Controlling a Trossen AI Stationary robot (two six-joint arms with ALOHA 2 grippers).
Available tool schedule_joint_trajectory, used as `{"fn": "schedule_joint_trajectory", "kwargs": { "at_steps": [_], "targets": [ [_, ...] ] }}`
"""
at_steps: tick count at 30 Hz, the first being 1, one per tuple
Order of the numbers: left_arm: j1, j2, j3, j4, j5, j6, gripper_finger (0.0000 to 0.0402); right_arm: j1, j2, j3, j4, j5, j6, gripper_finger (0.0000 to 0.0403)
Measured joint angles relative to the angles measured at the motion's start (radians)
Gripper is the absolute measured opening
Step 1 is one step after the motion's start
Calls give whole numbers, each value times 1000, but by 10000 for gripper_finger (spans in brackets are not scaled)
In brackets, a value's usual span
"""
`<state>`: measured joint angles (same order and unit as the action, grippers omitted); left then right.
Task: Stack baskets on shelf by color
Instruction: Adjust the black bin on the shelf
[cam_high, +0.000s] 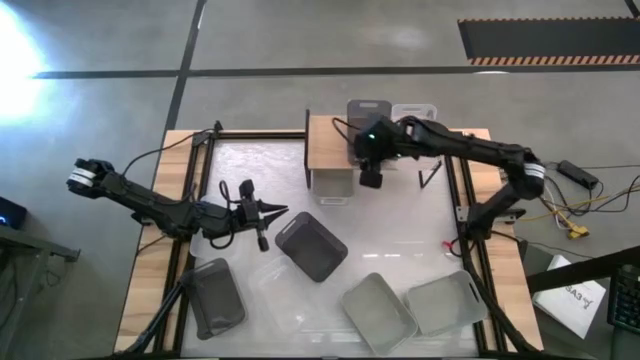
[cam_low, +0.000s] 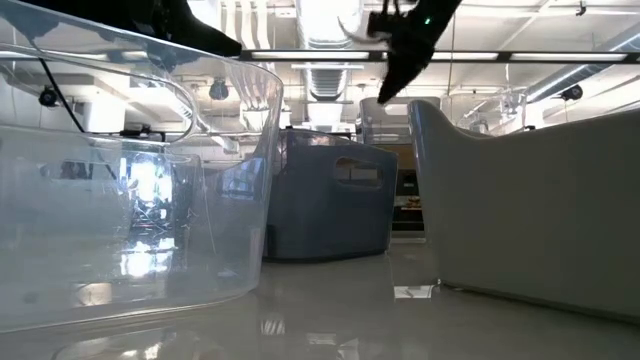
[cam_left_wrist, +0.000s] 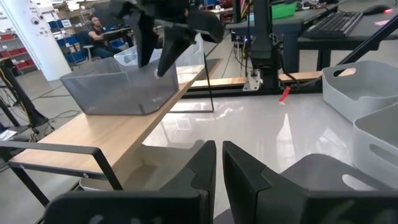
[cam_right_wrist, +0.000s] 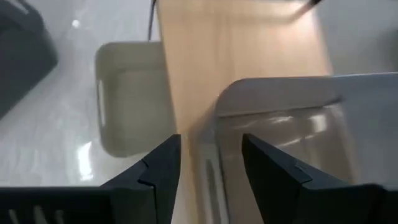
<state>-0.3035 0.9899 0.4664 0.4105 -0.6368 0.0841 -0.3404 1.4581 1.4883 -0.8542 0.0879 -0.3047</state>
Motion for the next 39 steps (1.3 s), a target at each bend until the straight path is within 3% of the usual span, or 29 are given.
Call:
{"fn": "schedule_joint_trajectory", "kwargs": {
  "at_steps": [4, 13, 22, 32, 39],
  "targets": [
    [0, 10, 0, 1, 0, 0, 12, -11, 91, 79, -47, -18, 5, 141],
    [0, 18, 0, 0, 3, 0, 12, 3, 268, 261, -55, -60, -10, 18],
    [0, 18, 0, -1, 6, 0, 12, 20, 459, 513, -88, -70, -42, 13],
    [0, 18, 0, -1, 14, -1, 12, 22, 625, 782, -197, -87, 71, 13],
    [0, 18, -1, -1, 14, -1, 12, 35, 655, 853, -224, -150, 85, 13]
  ]
}}
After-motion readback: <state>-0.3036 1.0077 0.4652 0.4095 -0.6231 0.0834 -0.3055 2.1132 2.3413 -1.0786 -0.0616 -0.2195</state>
